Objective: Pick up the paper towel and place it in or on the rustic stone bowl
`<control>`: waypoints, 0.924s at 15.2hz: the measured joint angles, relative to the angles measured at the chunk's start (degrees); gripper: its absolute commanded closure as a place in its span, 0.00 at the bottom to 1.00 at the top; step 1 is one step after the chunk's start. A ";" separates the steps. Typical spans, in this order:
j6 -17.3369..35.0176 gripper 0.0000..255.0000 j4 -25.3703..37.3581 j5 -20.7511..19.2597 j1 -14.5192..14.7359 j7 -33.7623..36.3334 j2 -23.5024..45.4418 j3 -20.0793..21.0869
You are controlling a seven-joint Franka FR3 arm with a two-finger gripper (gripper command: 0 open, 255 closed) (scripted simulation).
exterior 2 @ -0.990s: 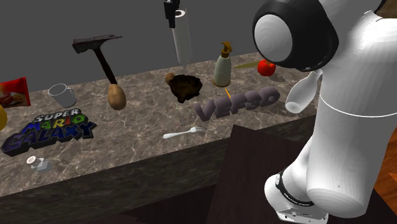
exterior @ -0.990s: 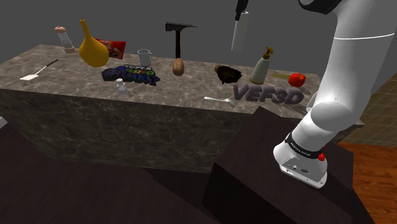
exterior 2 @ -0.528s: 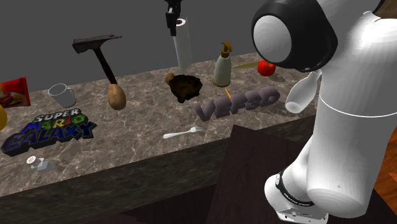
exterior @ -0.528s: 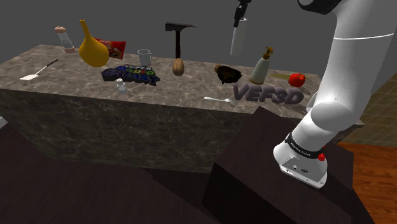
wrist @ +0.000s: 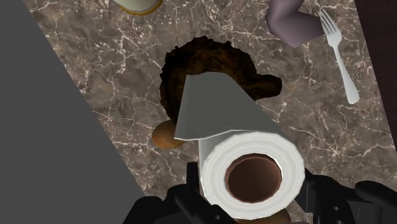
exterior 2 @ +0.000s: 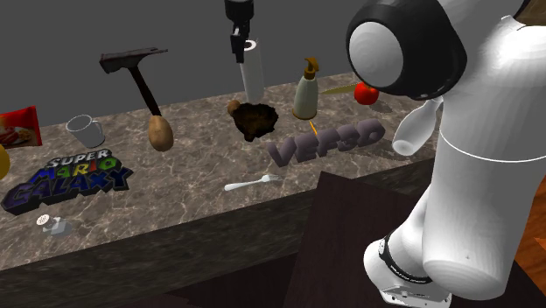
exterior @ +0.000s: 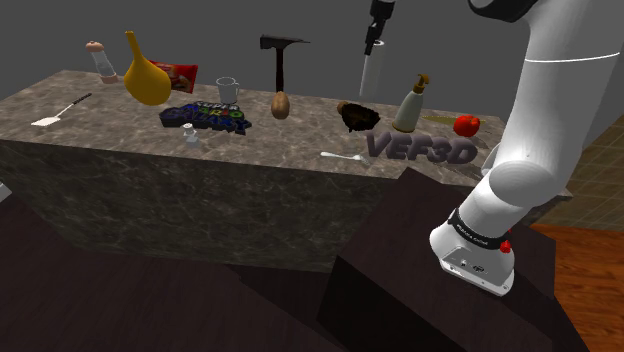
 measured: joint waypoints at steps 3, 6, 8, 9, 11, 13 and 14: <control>2.13 1.00 -1.93 0.21 0.06 -0.24 0.23 0.09; 4.28 1.00 -3.51 0.58 0.08 -0.45 0.88 0.28; 5.67 1.00 -4.69 0.77 0.10 -0.63 1.13 0.37; 6.30 1.00 -5.16 0.87 0.14 -0.64 1.30 0.43; 7.90 1.00 -6.48 1.10 0.23 -0.75 1.62 0.58; 8.51 1.00 -6.92 1.23 0.20 -0.87 1.82 0.63; 8.61 1.00 -6.96 1.25 0.18 -0.89 1.87 0.64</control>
